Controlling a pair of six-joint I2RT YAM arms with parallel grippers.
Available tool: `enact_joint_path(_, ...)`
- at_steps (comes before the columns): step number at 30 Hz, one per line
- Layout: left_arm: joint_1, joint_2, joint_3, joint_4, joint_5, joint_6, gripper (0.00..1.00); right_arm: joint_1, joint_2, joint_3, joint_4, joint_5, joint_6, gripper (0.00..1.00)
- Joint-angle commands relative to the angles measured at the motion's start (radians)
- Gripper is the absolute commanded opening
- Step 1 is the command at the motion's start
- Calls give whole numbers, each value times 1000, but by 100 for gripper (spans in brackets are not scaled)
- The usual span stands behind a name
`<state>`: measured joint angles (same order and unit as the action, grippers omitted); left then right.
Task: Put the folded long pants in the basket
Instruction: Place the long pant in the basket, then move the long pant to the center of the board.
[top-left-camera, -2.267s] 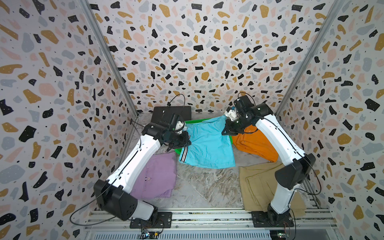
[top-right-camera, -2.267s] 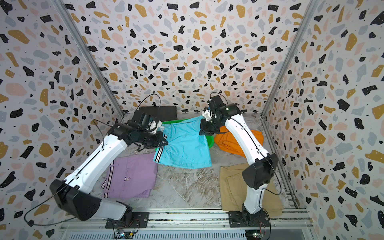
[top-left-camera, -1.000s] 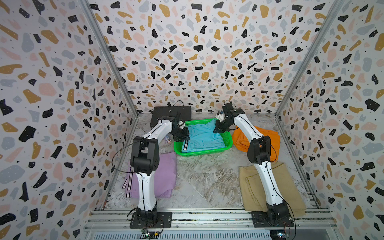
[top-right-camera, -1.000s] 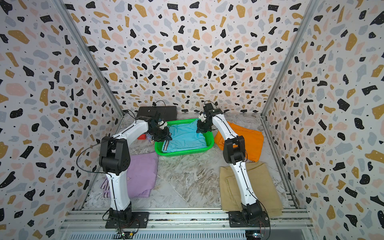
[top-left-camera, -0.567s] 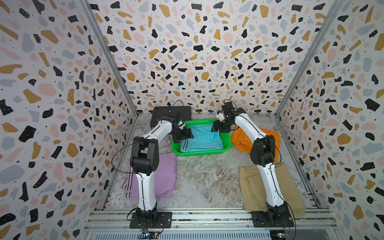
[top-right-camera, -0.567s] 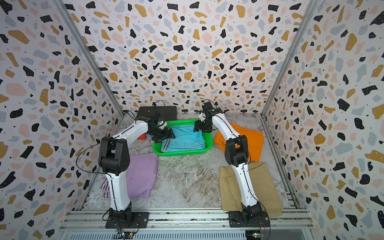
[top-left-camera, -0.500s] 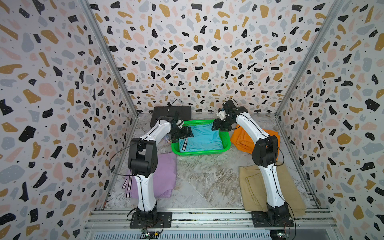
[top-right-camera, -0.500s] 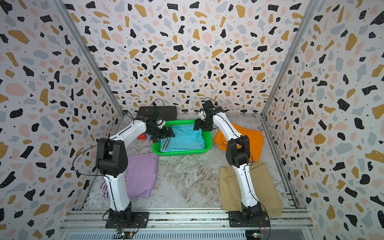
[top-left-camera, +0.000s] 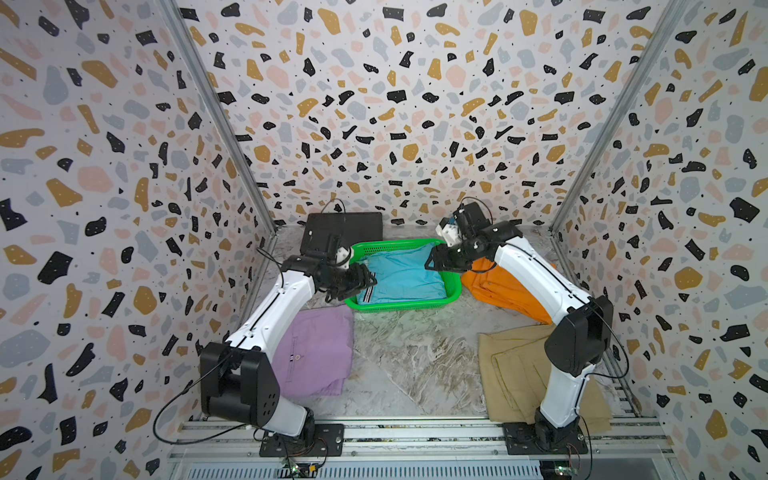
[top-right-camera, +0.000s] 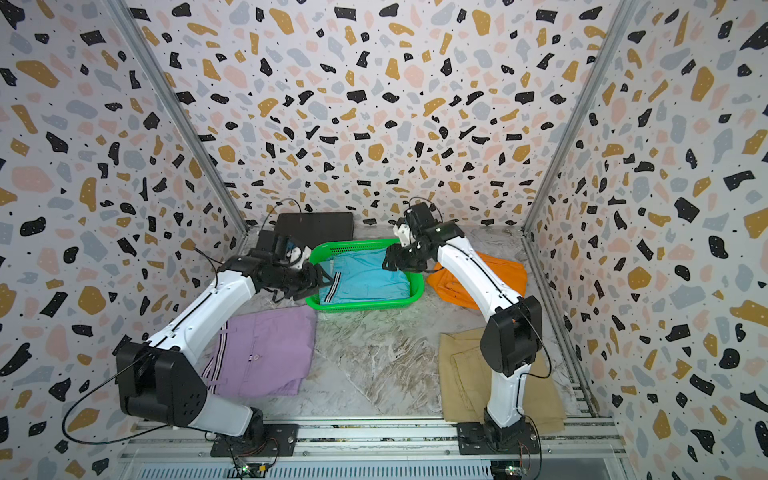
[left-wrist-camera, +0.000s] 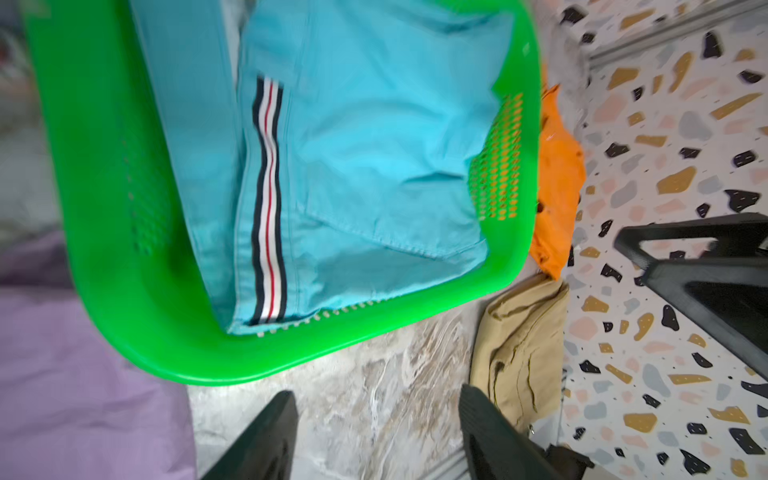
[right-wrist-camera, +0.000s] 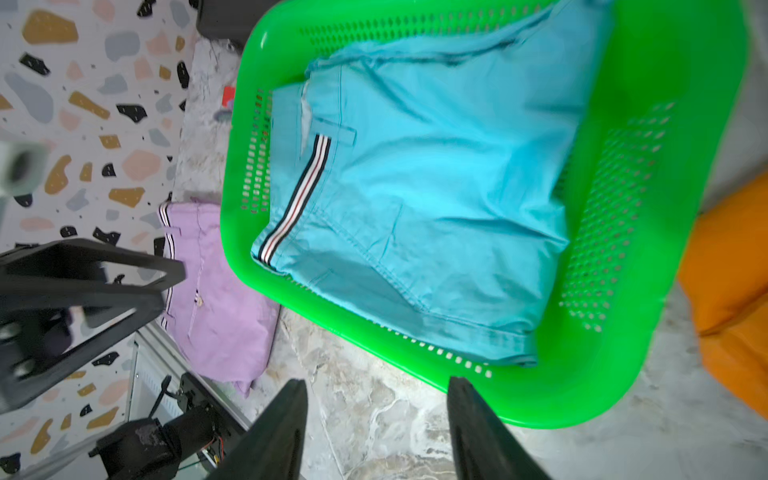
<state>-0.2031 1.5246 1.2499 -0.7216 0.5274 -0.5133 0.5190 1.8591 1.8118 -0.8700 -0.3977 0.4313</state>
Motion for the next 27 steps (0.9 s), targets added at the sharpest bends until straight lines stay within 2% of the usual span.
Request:
enact_joint_path(1, -4, 57, -22, 27, 83, 0, 61, 16, -48, -96, 22, -9, 45, 59)
enact_joint_path(4, -1, 18, -35, 22, 65, -14, 59, 62, -70, -112, 15, -56, 25, 64)
enact_joint_path(9, 23, -180, -135, 19, 33, -12, 70, 192, -91, -178, 47, -108, 29, 70)
enact_joint_path(13, 116, -446, -225, -48, -39, -41, 87, 316, -101, -278, 190, -141, 86, 73)
enact_joint_path(14, 142, -491, -220, -123, -71, -25, 89, 341, -92, -286, 214, -142, 105, 73)
enact_joint_path(17, 153, -504, -161, -349, -250, 46, 95, 403, -33, -281, 262, -151, 150, 74)
enact_joint_path(22, 159, -555, -136, -490, -581, 54, 96, 464, 172, -124, 204, -187, 184, 73)
enact_joint_path(24, 156, -556, -126, -512, -633, 52, 97, 485, 255, -49, 170, -196, 195, 73)
enact_joint_path(27, 157, -570, -131, -523, -648, 44, 97, 508, 347, 27, 159, -205, 222, 73)
